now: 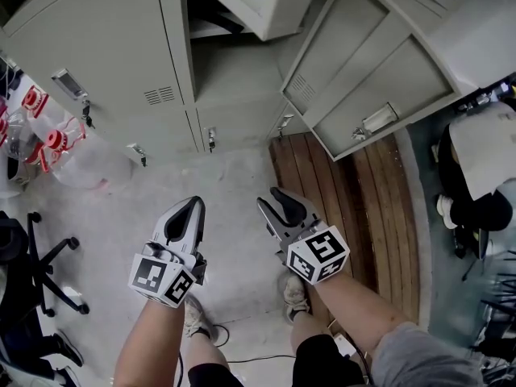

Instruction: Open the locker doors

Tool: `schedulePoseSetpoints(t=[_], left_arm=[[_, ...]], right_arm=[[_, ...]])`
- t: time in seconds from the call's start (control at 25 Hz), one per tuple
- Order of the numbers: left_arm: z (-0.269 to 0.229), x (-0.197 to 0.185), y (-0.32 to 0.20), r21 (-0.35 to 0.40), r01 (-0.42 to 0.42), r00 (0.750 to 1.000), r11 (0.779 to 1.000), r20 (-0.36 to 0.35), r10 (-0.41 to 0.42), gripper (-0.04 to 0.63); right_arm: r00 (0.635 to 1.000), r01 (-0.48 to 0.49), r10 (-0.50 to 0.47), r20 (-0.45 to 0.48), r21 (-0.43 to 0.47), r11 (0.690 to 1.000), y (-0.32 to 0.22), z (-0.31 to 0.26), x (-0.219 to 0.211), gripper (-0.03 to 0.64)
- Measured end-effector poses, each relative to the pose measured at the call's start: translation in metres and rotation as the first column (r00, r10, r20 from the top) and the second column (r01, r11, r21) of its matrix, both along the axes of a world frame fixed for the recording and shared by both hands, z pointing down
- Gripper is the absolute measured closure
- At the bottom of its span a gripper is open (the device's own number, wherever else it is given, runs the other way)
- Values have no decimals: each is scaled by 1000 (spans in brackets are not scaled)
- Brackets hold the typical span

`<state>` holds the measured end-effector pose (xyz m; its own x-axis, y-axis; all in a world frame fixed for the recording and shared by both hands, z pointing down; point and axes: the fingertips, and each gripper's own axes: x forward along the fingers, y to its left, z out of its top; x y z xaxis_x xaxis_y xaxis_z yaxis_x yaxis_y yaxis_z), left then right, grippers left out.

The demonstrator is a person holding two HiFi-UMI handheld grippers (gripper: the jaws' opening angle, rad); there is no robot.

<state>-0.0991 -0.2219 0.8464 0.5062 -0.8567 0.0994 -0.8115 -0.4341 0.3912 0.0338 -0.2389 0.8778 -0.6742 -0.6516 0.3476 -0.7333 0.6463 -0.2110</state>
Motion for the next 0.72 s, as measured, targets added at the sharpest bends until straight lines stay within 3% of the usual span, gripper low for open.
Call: schedulePoseSetpoints(t=[0.24,0.4,0.64,0.72], left_arm=[[-11,4,4,1,-4,1000,1000,1,4,591],[-43,11,10,15,-13,1000,1000,4,13,591],[-152,17,42,20,-28,999,999,35,27,591],[-203,12,39,55,-18,998,998,56,15,591]], right_arm=[[1000,-7,7,-4,-2,1000,5,-11,7,485],[1000,-11,11,14,3,1000,8,-44,3,494],[999,22,-22,33,4,1000,30,-159,3,506],[998,35,-37,45,42,998,22,-214,3,518]])
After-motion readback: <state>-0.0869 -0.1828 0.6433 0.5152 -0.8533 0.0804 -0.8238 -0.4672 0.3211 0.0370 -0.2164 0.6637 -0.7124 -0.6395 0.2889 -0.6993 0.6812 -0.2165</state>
